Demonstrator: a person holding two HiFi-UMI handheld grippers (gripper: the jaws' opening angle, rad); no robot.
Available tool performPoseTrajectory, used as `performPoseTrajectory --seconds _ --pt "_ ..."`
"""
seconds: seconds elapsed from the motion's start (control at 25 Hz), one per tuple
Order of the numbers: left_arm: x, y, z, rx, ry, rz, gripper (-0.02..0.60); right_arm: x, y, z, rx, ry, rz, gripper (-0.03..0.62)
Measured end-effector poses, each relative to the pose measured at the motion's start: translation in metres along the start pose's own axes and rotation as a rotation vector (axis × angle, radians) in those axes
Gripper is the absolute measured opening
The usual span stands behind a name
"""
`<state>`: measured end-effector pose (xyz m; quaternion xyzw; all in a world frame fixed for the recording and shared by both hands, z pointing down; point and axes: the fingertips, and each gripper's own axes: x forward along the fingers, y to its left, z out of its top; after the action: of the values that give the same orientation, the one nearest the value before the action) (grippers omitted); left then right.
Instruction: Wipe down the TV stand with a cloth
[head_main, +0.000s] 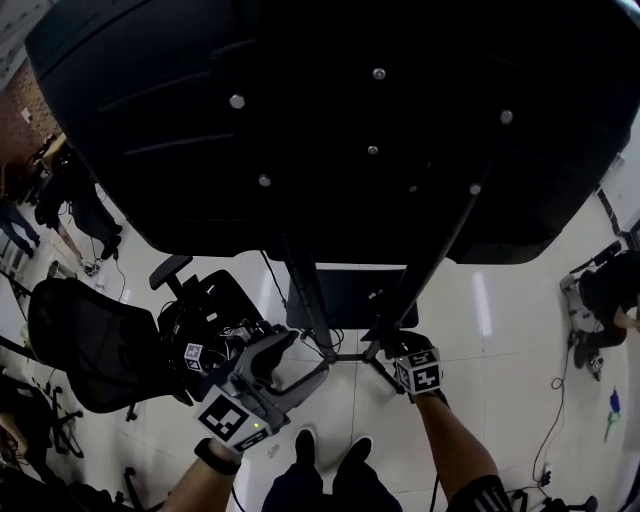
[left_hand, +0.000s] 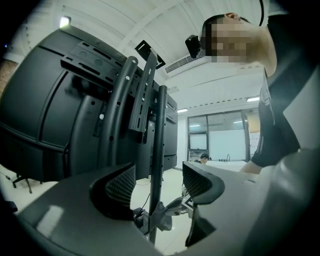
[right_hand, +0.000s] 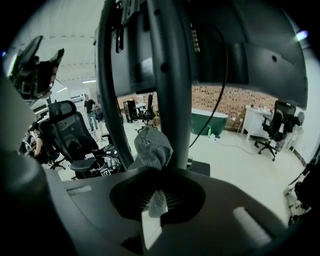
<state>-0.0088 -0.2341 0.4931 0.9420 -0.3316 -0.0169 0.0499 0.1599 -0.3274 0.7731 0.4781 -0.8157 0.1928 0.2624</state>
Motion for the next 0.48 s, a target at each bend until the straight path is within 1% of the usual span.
performPoseTrajectory --seconds 0.2,0.36,0.48 --pt "-0.012 -0.011 0.038 0.038 -0.049 0.016 0.316 -0.078 0.028 0.071 -0.066 -0.176 0.040 0.023" --pt "-0.023 -0.022 0.073 0.091 -0.106 0.037 0.316 -0.148 0.045 0.148 -0.138 -0.351 0.068 0.023" --pt "-0.032 -0.029 0.090 0.123 -0.133 0.053 0.316 -0.191 0.060 0.201 -0.190 -0.469 0.096 0.023"
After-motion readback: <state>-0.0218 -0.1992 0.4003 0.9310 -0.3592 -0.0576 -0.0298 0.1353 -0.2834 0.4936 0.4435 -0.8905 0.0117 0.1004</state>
